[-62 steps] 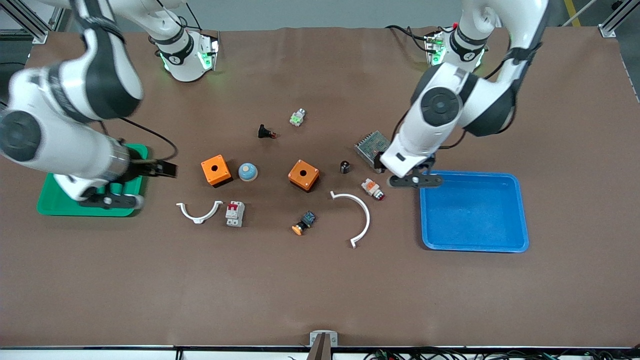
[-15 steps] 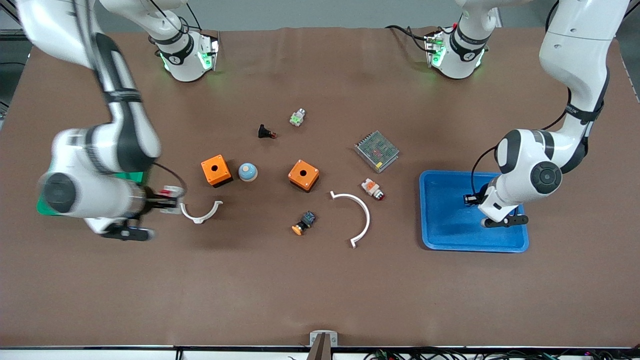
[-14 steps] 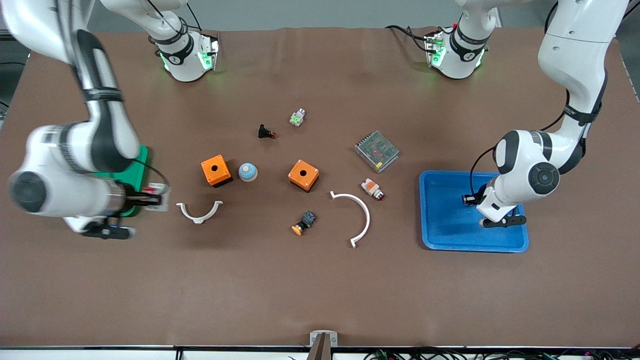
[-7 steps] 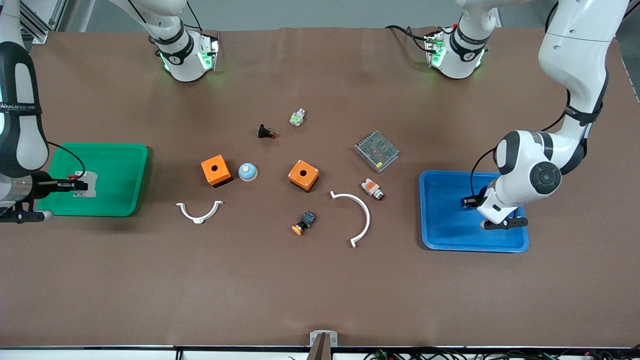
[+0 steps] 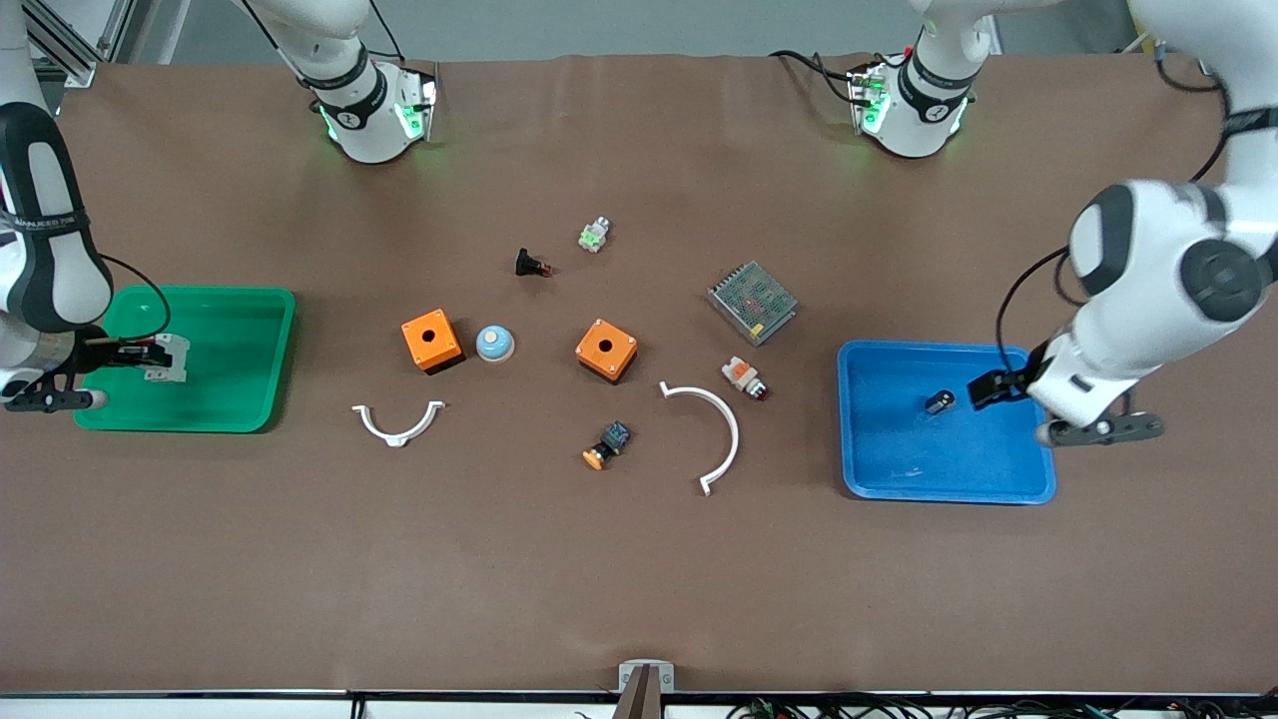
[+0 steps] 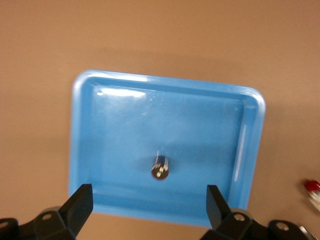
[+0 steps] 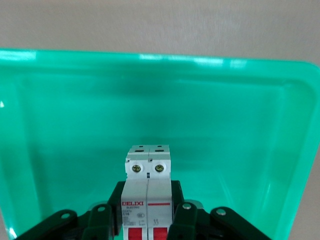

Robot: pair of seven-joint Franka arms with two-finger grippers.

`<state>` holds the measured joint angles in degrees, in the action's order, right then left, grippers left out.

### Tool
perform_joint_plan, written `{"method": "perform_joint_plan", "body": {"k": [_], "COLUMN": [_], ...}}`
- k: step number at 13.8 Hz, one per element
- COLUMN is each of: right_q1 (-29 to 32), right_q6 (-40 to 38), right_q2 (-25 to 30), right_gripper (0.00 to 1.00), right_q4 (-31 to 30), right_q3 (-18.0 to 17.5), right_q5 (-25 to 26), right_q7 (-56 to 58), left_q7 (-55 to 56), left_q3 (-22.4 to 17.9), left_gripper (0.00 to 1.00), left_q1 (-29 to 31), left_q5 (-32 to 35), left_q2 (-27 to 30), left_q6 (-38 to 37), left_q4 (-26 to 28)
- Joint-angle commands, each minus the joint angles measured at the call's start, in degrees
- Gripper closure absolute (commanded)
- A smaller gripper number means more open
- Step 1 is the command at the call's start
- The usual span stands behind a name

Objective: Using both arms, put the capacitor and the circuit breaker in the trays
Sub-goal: 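Release the capacitor in the blue tray while the right gripper lowers the breaker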

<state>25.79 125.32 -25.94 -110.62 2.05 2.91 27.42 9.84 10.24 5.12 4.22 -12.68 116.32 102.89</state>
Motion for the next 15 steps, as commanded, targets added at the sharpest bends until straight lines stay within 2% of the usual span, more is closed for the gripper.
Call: {"method": "perform_joint_plan", "body": {"k": [1, 3, 4, 10, 13, 14, 15], "right_q1": [0.84, 1.02, 1.02, 1.28, 1.72, 1.72, 1.81], "right_q6": [0.88, 2.03, 2.38, 3.79, 4.14, 4.57, 4.58], "right_q2": [1.42, 1.42, 1.33, 1.07, 1.06, 1.15, 1.24], "right_gripper": [0.82, 0.82, 0.82, 0.80, 0.78, 0.75, 0.60], "right_q4": [-1.87, -2.14, -2.14, -3.02, -3.81, -4.07, -4.08], "right_q3": [-1.18, -1.09, -1.09, -0.39, -0.03, -0.03, 0.06], "right_q5": [1.31, 1.40, 1.40, 1.40, 1.40, 1.40, 1.40], "right_q7": [0.09, 0.01, -0.08, -0.26, -0.26, -0.26, -0.26], "left_q7": [-1.84, -3.07, -2.99, -3.95, -4.31, -4.22, -4.22], "left_q3": [0.74, 2.41, 2.68, 2.33, -1.61, -2.59, -2.77], "left_gripper": [0.00, 0.00, 0.00, 0.00, 0.00, 0.00, 0.00], "left_q1": [-0.12, 0.15, 0.06, -0.29, -4.31, -5.46, -5.48], "left_q5": [0.53, 0.36, 0.09, -1.40, -3.25, -3.34, -3.34], "left_q2": [0.11, 1.77, 3.09, 11.27, 15.92, 16.63, 17.07], "left_q6": [-12.12, -17.59, -18.92, -26.14, -27.20, -27.37, -27.63], "left_q4": [-10.31, -15.50, -16.40, -16.23, -11.68, -10.97, -10.78]}}
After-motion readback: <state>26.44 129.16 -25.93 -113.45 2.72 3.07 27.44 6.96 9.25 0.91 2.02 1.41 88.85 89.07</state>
